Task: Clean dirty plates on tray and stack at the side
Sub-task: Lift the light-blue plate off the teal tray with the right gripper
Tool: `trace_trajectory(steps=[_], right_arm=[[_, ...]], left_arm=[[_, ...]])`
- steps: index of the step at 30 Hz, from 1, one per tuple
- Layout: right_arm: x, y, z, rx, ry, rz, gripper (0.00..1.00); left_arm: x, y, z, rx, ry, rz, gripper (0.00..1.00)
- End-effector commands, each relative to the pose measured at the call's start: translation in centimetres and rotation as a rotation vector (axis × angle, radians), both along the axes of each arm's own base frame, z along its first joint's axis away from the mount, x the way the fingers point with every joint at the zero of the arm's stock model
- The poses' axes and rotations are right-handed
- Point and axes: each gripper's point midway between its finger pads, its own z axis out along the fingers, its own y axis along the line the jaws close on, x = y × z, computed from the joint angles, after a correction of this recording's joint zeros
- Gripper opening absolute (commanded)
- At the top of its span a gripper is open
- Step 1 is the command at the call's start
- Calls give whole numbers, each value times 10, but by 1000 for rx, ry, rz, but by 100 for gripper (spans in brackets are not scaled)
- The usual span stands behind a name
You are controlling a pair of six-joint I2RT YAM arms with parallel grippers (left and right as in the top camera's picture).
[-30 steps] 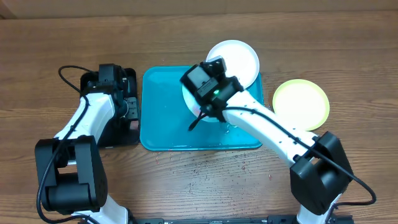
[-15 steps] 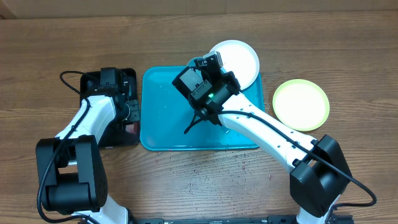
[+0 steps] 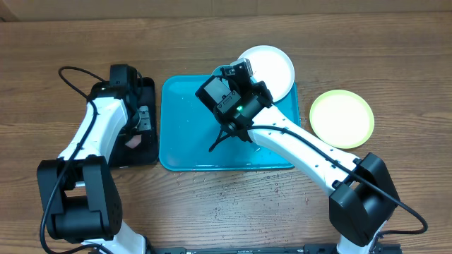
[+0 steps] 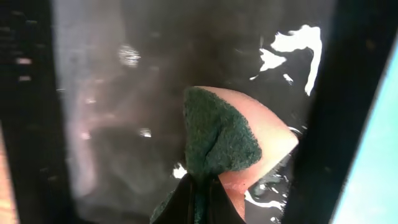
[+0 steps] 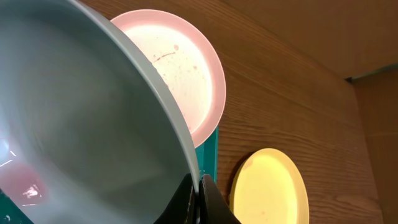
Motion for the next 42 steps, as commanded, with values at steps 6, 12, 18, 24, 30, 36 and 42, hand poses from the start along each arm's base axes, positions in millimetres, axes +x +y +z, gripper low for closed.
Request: trace_trajectory(steps=[6,12,18,24,30,36,42], right_arm=[[3,4,29,72,-61,-1,4],[3,4,29,73,-61,-1,4],[3,4,29,73,-61,-1,4],[3,4,29,73,-61,-1,4],[2,4,29,73,-61,-1,4],[2,4,29,73,-61,0,4],[2,4,29,73,-61,0,4]], left_arm=[[7,-1,16,-9,-58,44,71],[0,-2,14,-18,-31,63,64],[-18,-16,-6,-96,29,55,57],[-42,-24,-37,-138,80,53,56],[-38,-24,-44,-136,42,51,4],[-22,-8,-25,-51,0,73,4],[-9,-6,-10,-43,-28,73,57]])
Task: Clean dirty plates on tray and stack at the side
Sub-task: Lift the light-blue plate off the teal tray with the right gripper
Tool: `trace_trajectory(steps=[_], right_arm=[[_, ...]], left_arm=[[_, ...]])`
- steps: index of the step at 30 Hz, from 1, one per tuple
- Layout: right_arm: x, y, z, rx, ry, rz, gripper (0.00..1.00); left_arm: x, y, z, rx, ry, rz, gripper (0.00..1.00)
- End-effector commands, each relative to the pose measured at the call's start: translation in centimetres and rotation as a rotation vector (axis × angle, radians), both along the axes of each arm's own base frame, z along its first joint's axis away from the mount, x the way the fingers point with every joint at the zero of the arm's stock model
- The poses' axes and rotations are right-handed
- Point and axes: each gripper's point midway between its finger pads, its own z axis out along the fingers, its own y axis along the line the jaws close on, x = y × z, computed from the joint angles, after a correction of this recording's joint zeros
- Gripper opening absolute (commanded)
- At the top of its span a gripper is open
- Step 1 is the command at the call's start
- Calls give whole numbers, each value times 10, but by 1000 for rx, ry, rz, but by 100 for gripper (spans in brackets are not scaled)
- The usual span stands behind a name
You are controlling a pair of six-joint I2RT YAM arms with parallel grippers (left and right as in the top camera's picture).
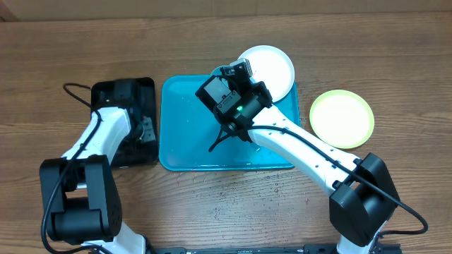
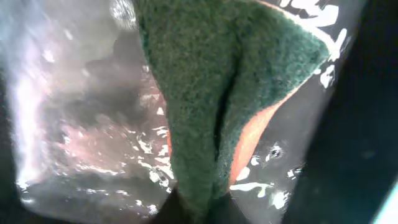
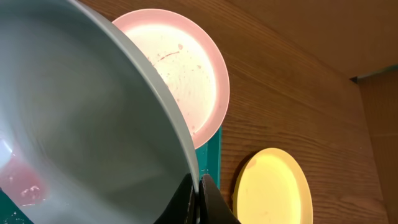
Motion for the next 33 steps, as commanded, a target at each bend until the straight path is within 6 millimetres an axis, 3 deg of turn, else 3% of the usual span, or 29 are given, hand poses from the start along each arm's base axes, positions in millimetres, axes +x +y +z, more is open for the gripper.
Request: trace_trajectory(steps=[1,3,7,15,23,26,33], right_arm=[[3,3,30,61,-68,-6,4],[3,3,30,61,-68,-6,4],[3,3,30,61,-68,-6,4],[2,4,29,68,-60,-2,4],[2,6,28,77,-54,3,4],[2,6,28,76,-53,3,4],[2,5,28,76,-53,3,4]], left_arm=[[15,5,19,24,-62,25,69],[15,5,19,25,-62,25,80],[16,5,19,25,-66,25,80],[31,13,22,8,-150,137,65],[40,2,17,-84,-175,127,54],[40,0,13,-92,-167,126,43],[38,-4,-4,-116,-127,124,42]])
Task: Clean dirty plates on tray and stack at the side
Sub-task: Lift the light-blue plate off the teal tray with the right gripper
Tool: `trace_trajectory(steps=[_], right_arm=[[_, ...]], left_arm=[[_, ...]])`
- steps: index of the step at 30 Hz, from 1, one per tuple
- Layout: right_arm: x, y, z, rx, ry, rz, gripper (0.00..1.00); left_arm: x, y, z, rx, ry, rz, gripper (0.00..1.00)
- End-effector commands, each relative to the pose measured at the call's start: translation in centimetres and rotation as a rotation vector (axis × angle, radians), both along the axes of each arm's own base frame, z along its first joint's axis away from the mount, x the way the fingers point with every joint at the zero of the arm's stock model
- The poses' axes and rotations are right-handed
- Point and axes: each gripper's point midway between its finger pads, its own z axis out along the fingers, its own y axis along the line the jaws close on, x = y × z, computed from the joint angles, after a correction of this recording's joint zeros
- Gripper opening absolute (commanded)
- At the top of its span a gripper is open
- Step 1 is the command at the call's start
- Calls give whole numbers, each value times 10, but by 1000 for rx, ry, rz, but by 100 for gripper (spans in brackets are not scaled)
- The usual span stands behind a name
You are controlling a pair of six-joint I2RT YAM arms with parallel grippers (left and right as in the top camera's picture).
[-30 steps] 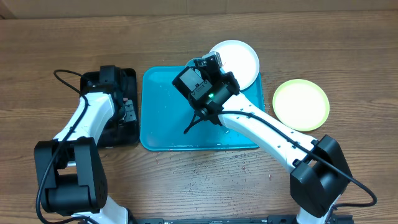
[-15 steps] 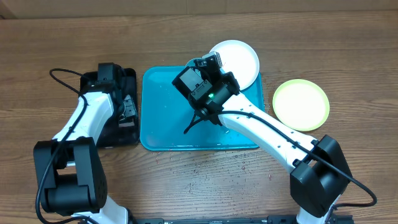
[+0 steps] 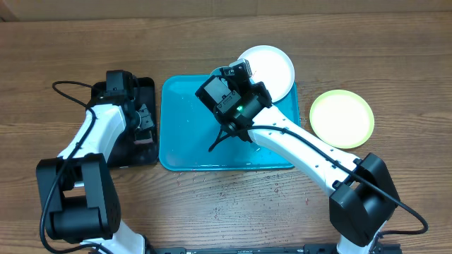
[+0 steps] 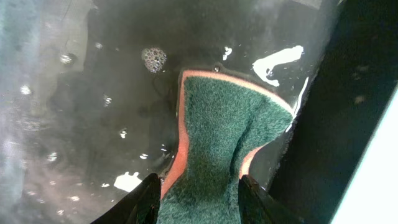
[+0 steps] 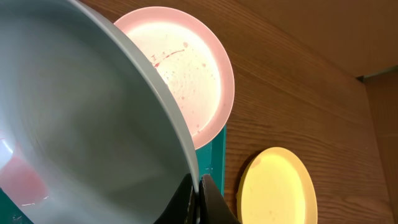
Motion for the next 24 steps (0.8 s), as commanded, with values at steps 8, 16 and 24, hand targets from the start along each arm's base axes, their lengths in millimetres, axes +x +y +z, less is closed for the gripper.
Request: trace_trajectory(steps=[8,16,24], right_arm=[[3,3,30,62,-64,-5,4],[3,3,33,66,-70,-4,4],[2,4,56,123,-125,-1,4]], left_arm=[[-3,2,-28,-5,74,10,4],[0,20,-12,11,40,22,4],[-4,23,-13,2,53,31,4]])
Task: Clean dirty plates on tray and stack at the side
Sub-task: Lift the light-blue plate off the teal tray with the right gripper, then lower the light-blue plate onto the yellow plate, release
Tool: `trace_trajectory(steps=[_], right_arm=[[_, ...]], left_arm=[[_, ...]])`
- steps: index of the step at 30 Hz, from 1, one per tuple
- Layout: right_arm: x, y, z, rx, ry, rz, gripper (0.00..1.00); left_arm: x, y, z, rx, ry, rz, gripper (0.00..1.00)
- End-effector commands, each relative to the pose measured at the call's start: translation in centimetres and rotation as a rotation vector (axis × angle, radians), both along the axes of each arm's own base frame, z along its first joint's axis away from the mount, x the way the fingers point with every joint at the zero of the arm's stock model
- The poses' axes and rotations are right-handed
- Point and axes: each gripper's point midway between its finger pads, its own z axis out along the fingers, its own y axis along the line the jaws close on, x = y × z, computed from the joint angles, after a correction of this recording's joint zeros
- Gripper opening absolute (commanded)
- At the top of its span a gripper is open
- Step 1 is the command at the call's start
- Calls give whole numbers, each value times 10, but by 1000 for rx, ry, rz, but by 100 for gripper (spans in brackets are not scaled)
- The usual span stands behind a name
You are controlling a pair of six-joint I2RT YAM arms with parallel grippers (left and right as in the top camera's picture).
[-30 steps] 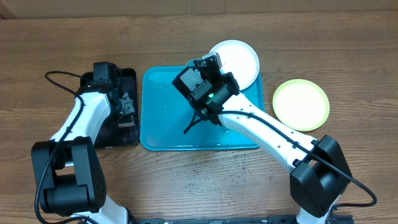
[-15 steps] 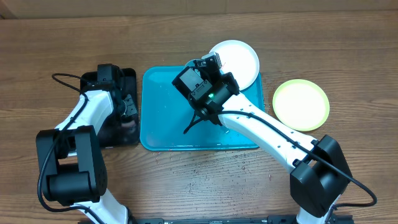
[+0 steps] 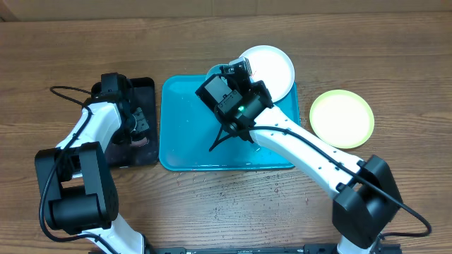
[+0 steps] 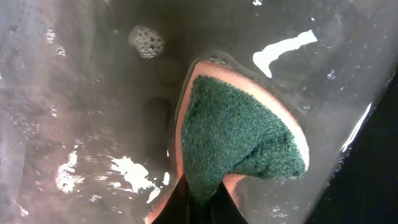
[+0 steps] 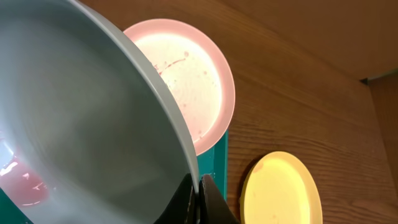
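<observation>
My left gripper (image 4: 200,202) is shut on a sponge (image 4: 239,137), green scrub face up over an orange body. The sponge lies in the soapy water of the black tub (image 3: 145,88). Pinching the rim of a pale grey plate (image 5: 81,112), my right gripper (image 5: 199,182) is shut and holds it tilted above the teal tray (image 3: 183,144). A pink plate (image 5: 193,74) with red specks rests on the tray's far right corner. It looks white in the overhead view, as does the pink plate (image 3: 272,67) there. To the right of the tray, a yellow plate (image 3: 342,118) sits on the table.
The black tub stands just left of the tray. The right arm (image 3: 296,152) reaches across the tray from the front right. A cable (image 3: 67,95) loops left of the left arm. Bare wooden table (image 3: 395,63) surrounds everything.
My left jaws stood spread around the sponge; now they are pinched tight on it, and the left wrist sits slightly further left in the tub. The right gripper still holds the grey plate.
At first my left gripper pinched the sponge in the tub. Then the sponge was pressed close to the camera in the water, then the jaws stood wider around it, and now they pinch again. The right gripper has held the grey plate tilted over the tray throughout.
</observation>
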Motion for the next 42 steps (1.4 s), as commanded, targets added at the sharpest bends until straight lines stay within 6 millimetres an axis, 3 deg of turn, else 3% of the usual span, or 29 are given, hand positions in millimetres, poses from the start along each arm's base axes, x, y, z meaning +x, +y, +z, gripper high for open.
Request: trace_trajectory(steps=[1,3,4,7,12,14,16,24,26,31,32,35,36,37,38,42], right_arm=[[0,2,47,93,-96,0,4],[0,1,50,3,-85,56,4],[4,-13,64,-42,-172,-23,4],[1,1,65,-91,-142,74,4],[3,2,84,-110,-249,21,4],[2,13,82,-92,-234,66,4],[4,4,93,-117,-298,9,4],[10,0,88,-45,-285,-12,4],[17,-15,87,18,-301,-84,4],[41,-50,53,269,-164,-193,4],[49,-71,41,382,-110,-263,4],[59,-107,30,549,-30,-350,4],[63,-134,24,656,14,-410,4],[64,-146,22,704,32,-439,4],[64,-175,15,800,71,-514,4],[53,-236,1,899,119,-661,4]], left_arm=[[3,6,7,19,-12,-9,4],[4,6,7,18,-13,-9,4],[3,6,7,19,-13,-9,4],[4,6,7,19,-13,-9,4],[4,6,7,19,-13,-9,4],[3,6,7,19,-12,-9,4],[3,6,7,19,-12,-9,5],[3,6,7,19,-11,-9,4],[3,6,7,18,-10,-9,4],[2,6,7,18,-5,-9,4],[1,6,7,18,-4,-9,4],[1,6,7,18,-4,-9,4],[1,6,7,18,-4,-9,4],[1,6,7,18,-4,-9,4],[1,6,7,18,-4,-9,4],[1,6,7,18,-4,-9,4]])
